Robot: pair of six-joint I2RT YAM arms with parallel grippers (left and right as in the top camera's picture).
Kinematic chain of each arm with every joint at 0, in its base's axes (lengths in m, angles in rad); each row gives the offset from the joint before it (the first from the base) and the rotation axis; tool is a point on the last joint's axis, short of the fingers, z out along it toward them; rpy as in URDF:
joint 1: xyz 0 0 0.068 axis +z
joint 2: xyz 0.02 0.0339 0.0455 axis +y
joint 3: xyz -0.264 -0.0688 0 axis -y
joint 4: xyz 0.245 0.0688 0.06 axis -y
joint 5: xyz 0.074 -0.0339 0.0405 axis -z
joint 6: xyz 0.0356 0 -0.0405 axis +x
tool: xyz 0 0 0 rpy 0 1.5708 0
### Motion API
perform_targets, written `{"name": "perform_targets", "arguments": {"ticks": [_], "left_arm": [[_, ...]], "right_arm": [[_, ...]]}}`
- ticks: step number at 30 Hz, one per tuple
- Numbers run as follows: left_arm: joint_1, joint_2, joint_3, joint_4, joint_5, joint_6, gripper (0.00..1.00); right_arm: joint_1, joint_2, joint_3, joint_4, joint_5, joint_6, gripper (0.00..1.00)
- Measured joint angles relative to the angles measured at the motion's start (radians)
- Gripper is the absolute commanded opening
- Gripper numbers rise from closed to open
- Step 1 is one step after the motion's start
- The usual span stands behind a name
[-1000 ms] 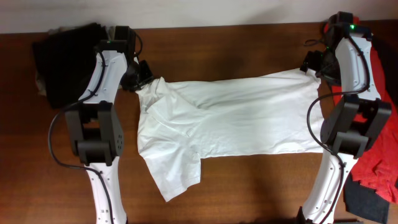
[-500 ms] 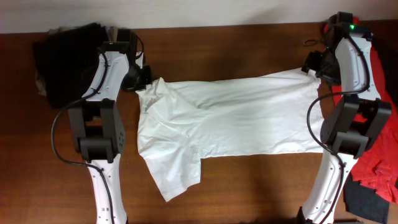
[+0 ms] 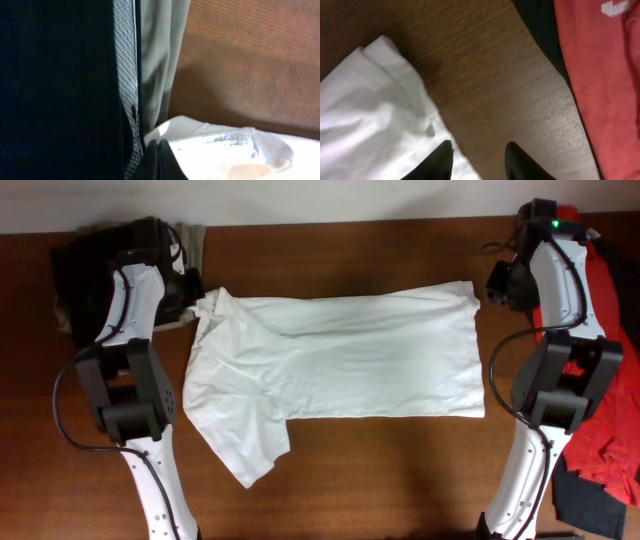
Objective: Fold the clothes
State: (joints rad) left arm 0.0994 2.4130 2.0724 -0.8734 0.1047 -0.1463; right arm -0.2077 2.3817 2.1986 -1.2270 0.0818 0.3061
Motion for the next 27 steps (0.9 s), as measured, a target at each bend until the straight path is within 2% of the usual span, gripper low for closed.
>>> {"name": "perform_targets", "arguments": {"ticks": [1,2,6,13,23,24,27], "left_arm": [[0.001,0.000,0.000,0.028,-0.001,-0.001,0.76],[0.000,0.000,0.002,0.040,0.000,-0.001,0.99],[-0.008,0.000,0.031,0.027,-0.001,-0.004,0.99],[-0.006,0.002,0.250,-0.146,-0.005,-0.003,0.99],[-0.006,0.002,0.258,-0.246,-0.008,-0.003,0.99],[-0.006,0.002,0.258,-0.246,-0.008,-0.003,0.99],[-0.006,0.002,0.258,-0.256,-0.008,-0.003,0.99]], "right_arm": [[0.000,0.000,-0.023,0.026,0.000,0.000,0.37],[0.000,0.000,-0.051,0.052,-0.001,0.000,0.37],[0.002,0.000,-0.122,0.110,-0.032,-0.023,0.39],[0.054,0.001,-0.122,0.122,-0.092,-0.050,0.47],[0.071,0.001,-0.153,0.137,-0.137,-0.071,0.49],[0.071,0.001,-0.169,0.143,-0.137,-0.071,0.49],[0.071,0.001,-0.199,0.174,-0.137,-0.073,0.35]]}}
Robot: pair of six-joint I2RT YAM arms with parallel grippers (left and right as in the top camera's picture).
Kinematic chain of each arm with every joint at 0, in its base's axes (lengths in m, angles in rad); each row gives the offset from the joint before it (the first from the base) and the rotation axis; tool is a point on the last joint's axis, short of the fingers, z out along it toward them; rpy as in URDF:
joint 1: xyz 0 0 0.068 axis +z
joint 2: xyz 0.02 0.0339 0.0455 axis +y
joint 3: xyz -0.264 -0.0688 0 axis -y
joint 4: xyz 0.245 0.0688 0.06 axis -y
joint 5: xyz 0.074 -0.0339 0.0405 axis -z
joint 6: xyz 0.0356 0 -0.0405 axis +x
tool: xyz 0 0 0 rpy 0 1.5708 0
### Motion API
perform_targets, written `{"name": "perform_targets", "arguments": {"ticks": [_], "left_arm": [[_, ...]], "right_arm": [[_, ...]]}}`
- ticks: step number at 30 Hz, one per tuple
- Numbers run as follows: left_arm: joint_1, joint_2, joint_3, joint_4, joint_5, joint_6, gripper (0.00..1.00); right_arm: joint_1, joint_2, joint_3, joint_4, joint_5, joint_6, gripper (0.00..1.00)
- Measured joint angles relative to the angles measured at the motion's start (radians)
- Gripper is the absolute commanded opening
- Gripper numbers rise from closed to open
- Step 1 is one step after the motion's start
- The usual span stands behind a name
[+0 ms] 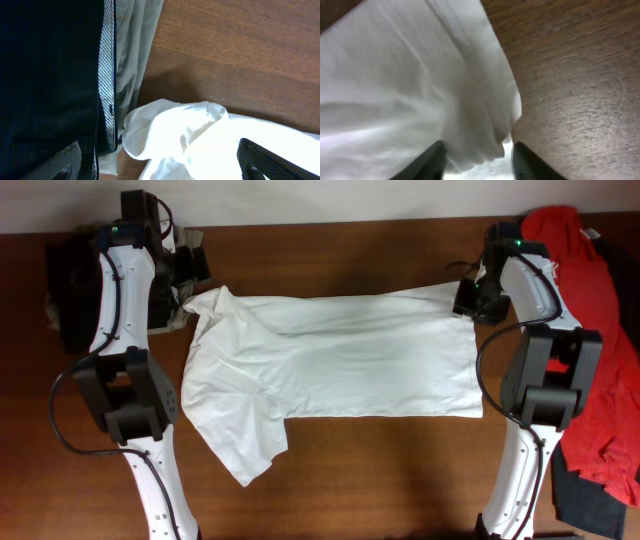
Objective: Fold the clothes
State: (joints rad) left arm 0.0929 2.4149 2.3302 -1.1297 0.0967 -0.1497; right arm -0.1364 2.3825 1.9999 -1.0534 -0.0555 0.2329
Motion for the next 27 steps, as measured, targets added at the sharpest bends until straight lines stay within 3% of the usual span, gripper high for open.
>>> {"name": "perform_targets", "arguments": {"ticks": [4,6,9,16,22,27], "left_arm": [[0.000,0.000,0.000,-0.007,0.000,0.000,0.99],[0.000,0.000,0.000,-0.007,0.000,0.000,0.99],[0.000,0.000,0.000,-0.007,0.000,0.000,0.99],[0.000,0.000,0.000,-0.007,0.000,0.000,0.99],[0.000,0.010,0.000,-0.008,0.000,0.000,0.99],[0.000,0.011,0.000,-0.008,0.000,0.000,0.99]], "right_arm": [[0.000,0.000,0.000,0.016,-0.005,0.003,0.21],[0.000,0.000,0.000,0.032,-0.008,0.002,0.20],[0.000,0.000,0.000,0.042,-0.011,-0.001,0.04],[0.000,0.000,0.003,0.015,-0.014,0.001,0.04],[0.000,0.008,0.160,-0.171,0.026,0.000,0.04],[0.000,0.008,0.237,-0.229,0.089,0.000,0.04]]}}
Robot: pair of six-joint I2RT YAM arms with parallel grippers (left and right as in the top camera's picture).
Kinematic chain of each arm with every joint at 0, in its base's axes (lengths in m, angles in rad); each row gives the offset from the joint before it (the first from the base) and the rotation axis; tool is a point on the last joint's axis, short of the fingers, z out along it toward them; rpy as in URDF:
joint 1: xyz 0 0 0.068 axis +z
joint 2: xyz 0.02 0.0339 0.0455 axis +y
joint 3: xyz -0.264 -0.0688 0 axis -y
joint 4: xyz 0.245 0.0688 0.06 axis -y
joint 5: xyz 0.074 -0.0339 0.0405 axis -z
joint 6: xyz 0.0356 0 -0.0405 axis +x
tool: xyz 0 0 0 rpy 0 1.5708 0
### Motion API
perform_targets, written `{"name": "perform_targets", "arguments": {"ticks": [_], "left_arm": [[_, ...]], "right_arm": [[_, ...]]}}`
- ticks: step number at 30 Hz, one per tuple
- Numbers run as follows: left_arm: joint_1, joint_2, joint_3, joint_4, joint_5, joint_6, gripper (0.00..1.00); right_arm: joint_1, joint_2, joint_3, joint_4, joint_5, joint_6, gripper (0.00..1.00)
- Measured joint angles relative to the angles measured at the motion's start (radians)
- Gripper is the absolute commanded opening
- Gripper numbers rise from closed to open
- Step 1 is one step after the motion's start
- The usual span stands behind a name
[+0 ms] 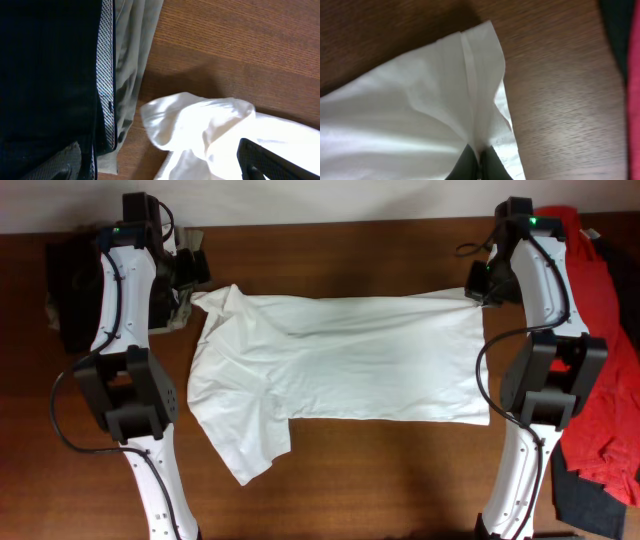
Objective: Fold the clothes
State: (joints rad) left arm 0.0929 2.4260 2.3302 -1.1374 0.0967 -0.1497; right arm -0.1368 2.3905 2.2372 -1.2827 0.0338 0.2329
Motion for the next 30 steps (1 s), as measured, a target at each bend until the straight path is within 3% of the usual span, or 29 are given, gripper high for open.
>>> {"name": "perform_targets", "arguments": {"ticks": [22,26,28,30], "left_arm": [[0.000,0.000,0.000,0.000,0.000,0.000,0.99],[0.000,0.000,0.000,0.000,0.000,0.000,0.99],[0.000,0.000,0.000,0.000,0.000,0.000,0.99],[0.000,0.000,0.000,0.000,0.000,0.000,0.99]], "right_arm": [[-0.048,0.000,-0.051,-0.099,0.087,0.003,0.09],[-0.048,0.000,-0.113,-0.101,0.093,0.003,0.37],[-0.051,0.000,-0.130,-0.103,0.103,0.004,0.79],[-0.057,0.000,-0.134,-0.105,0.118,0.001,0.91]]}}
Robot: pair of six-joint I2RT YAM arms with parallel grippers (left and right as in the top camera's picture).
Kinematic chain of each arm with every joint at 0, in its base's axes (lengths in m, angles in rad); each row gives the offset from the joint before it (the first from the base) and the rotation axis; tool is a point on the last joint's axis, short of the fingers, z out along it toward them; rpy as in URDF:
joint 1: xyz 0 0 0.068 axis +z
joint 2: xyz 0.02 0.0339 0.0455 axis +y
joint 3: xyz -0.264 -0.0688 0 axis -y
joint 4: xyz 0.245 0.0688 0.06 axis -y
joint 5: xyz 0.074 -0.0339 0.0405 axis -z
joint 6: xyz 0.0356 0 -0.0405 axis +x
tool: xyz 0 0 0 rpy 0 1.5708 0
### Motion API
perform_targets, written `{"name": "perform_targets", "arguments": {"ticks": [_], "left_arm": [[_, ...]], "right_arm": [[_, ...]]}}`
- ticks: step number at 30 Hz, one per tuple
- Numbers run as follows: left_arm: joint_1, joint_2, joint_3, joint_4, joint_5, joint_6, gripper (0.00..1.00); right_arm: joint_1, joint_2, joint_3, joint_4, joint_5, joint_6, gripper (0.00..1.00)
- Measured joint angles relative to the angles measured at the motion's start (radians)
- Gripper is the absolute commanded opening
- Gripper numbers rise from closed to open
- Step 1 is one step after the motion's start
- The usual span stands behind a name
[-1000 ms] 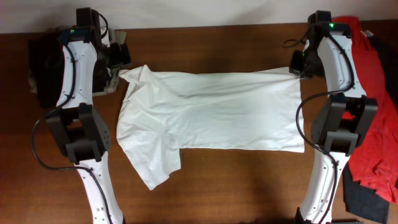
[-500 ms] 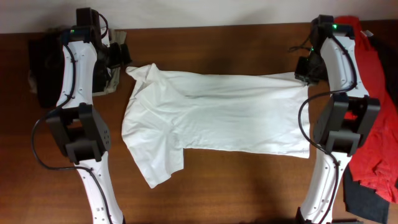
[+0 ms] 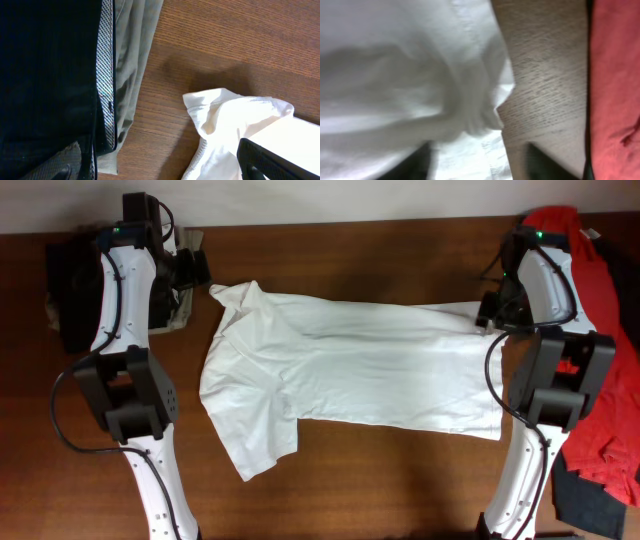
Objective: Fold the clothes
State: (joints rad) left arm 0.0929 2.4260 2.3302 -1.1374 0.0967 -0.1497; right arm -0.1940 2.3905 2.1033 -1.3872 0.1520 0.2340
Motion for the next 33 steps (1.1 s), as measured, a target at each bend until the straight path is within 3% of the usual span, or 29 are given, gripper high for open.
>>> {"name": "perform_targets", "arguments": {"ticks": [10,15,17,20,27,30,33], "left_arm": [[0.000,0.000,0.000,0.000,0.000,0.000,0.99],[0.000,0.000,0.000,0.000,0.000,0.000,0.99],[0.000,0.000,0.000,0.000,0.000,0.000,0.99],[0.000,0.000,0.000,0.000,0.000,0.000,0.99],[0.000,0.000,0.000,0.000,0.000,0.000,0.99],[0.000,0.000,0.000,0.000,0.000,0.000,0.99],[0.000,0.000,0.000,0.000,0.000,0.000,0.99]], "right_arm": [[-0.045,0.000,-0.001,-0.040,-0.115,-0.068,0.93],[-0.045,0.000,-0.046,0.021,-0.156,-0.108,0.91],[-0.045,0.000,-0.079,0.060,-0.160,-0.114,0.86],[-0.045,0.000,-0.108,0.088,-0.167,-0.118,0.63],[-0.045,0.000,-0.110,0.118,-0.173,-0.126,0.26],[-0.045,0.000,-0.110,0.125,-0.172,-0.128,0.14],[-0.045,0.000,-0.110,0.106,-0.169,-0.128,0.09]]}}
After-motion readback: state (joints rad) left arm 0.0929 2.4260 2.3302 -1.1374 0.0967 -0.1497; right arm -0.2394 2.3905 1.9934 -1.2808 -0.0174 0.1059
